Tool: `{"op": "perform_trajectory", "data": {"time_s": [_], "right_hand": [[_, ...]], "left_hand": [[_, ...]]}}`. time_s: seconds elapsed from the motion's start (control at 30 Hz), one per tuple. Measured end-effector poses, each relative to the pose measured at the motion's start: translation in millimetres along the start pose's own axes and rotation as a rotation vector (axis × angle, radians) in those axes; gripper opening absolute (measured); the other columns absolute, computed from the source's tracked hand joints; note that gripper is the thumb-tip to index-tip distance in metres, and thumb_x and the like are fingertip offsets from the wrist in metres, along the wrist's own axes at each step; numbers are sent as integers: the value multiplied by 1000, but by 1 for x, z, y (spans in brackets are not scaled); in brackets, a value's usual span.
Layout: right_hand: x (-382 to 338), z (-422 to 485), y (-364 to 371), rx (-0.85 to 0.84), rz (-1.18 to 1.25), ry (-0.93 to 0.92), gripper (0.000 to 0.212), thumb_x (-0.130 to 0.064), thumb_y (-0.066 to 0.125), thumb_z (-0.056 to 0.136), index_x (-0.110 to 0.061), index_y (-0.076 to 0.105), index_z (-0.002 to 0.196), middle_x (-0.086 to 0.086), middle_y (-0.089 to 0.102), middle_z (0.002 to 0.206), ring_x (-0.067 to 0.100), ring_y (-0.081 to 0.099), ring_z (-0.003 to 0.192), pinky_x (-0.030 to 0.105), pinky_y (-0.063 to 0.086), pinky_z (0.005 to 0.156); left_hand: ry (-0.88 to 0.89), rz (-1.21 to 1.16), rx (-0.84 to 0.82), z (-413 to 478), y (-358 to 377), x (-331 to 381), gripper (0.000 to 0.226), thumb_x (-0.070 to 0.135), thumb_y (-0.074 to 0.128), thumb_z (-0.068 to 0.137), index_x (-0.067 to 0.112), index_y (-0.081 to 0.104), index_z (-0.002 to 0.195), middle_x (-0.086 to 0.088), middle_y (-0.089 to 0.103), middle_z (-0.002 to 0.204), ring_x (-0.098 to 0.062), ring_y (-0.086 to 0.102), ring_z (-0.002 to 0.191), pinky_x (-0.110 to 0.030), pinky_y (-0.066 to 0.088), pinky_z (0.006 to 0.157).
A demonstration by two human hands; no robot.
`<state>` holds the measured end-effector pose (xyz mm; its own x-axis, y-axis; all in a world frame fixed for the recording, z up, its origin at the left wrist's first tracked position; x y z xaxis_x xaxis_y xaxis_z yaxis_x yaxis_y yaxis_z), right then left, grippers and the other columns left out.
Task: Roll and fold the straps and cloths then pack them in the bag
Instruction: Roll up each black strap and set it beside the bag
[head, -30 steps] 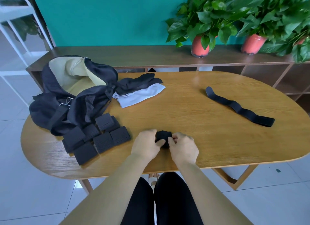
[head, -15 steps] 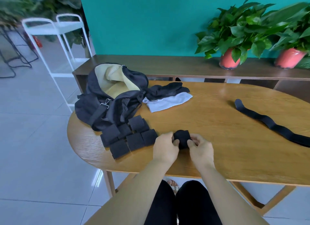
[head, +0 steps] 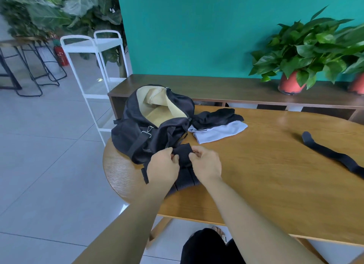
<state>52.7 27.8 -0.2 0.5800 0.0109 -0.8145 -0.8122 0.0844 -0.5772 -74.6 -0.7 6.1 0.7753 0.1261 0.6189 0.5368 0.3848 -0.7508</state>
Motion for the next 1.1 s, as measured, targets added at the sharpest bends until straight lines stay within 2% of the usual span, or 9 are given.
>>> {"op": "perform_trajectory", "data": {"time_s": [0.13, 0.27, 0.37, 0.63, 0.77, 0.83, 0.9, 0.97, 1.1], "right_hand": [[-6, 16, 17, -26, -110, -19, 29, -28, 52, 91, -33, 65, 115, -12, 68, 96, 19, 55, 102, 37, 43, 92], [-6, 22, 30, -43, -254, -49, 30, -30, 49, 93, -34, 63, 119, -11, 66, 107, 17, 44, 111, 32, 32, 90], [-3, 24, 38, -53, -357, -65, 28, -32, 49, 94, -34, 65, 117, -6, 63, 112, 19, 41, 111, 33, 32, 89], [-4, 25, 32, -47, -359, -86, 27, -33, 50, 95, -33, 65, 117, -5, 61, 115, 19, 41, 112, 33, 33, 92], [-2, 20, 16, -14, -310, -86, 26, -30, 50, 94, -32, 65, 115, -6, 62, 116, 18, 42, 112, 32, 33, 91], [1, 16, 4, 2, -304, -82, 26, -29, 50, 95, -33, 65, 115, -8, 62, 115, 17, 42, 112, 30, 32, 90], [10, 11, -12, 24, -294, -75, 25, -27, 50, 94, -32, 66, 113, -9, 63, 114, 16, 41, 113, 29, 30, 88], [25, 5, -33, 50, -282, -47, 24, -26, 49, 94, -31, 67, 110, -10, 63, 113, 16, 41, 114, 29, 29, 88], [64, -1, -88, 114, -262, 58, 24, -26, 49, 94, -30, 67, 111, -9, 66, 110, 17, 40, 117, 30, 28, 90]], "left_hand": [[-54, 109, 9, 19, 1, -15, 33, 23, 54, 92, 17, 37, 64, 2, 50, 66, -19, 48, 64, -29, 33, 54], [-76, 239, -31, 27, 3, -25, 31, 26, 51, 93, 19, 37, 67, 1, 58, 74, -18, 52, 67, -29, 36, 55], [-87, 244, -42, 28, 3, -30, 33, 21, 50, 93, 19, 35, 64, 1, 53, 70, -19, 48, 66, -29, 35, 55], [-24, 256, -15, 24, -3, -26, 37, 14, 48, 93, 19, 29, 61, 4, 38, 60, -19, 43, 64, -29, 32, 57], [34, 251, 22, 21, -6, -13, 25, 16, 47, 95, 15, 43, 70, 4, 43, 64, -16, 42, 62, -26, 29, 55], [72, 241, 19, 16, -3, -1, 29, 16, 48, 94, 16, 39, 66, 3, 42, 62, -15, 40, 59, -27, 26, 51], [112, 232, -10, 8, 4, 13, 23, 19, 49, 94, 16, 47, 72, 2, 51, 69, -18, 49, 67, -26, 31, 52], [140, 253, -52, -1, 15, 30, 13, 22, 49, 95, 17, 60, 92, 0, 61, 90, -22, 58, 87, -30, 42, 66], [286, 344, -121, -21, 45, 68, 25, 25, 47, 94, 20, 39, 72, 4, 45, 79, -24, 53, 90, -33, 34, 71]]}}
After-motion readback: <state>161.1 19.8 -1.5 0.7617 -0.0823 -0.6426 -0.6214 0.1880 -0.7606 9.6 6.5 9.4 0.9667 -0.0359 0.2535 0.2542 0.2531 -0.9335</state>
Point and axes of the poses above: each hand's wrist, its own z-axis towards the middle knuckle, its own y-axis out of the palm, x = y × z, the point moved 3 cm from there along z, towards the middle knuckle
